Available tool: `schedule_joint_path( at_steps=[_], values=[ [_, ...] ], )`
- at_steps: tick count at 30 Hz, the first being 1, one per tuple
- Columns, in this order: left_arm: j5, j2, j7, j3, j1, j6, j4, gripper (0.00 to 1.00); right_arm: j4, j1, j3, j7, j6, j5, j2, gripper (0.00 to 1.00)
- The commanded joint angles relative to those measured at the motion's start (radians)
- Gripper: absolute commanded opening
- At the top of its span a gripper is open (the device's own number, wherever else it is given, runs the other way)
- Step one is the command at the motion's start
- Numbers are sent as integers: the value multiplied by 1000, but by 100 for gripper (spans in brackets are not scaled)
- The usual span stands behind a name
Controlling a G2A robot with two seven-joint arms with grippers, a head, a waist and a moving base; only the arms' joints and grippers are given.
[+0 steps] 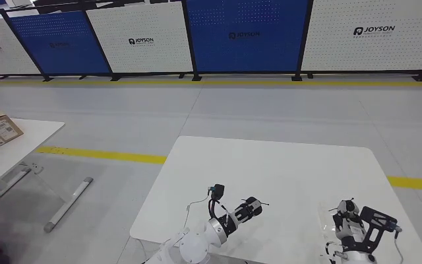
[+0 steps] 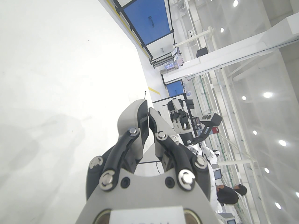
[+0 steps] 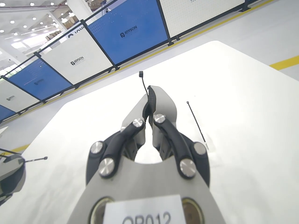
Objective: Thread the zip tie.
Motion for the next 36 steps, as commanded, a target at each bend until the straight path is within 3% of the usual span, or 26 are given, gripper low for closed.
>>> schedule_joint_path(
  at_steps=[1, 27, 32, 36],
  values=[
    [0, 0, 0, 0, 0, 0, 0, 0, -1, 0, 1, 1, 1, 2, 0, 0],
    [0, 0, 0, 0, 0, 0, 0, 0, 4, 6, 5, 2, -8, 9, -2, 0],
    [0, 0, 0, 0, 0, 0, 0, 0, -29, 3, 27, 53, -37, 139, -7, 0],
    [0, 0, 0, 0, 0, 0, 0, 0, -55, 6, 74, 177, -68, 285, -7, 0]
  ],
)
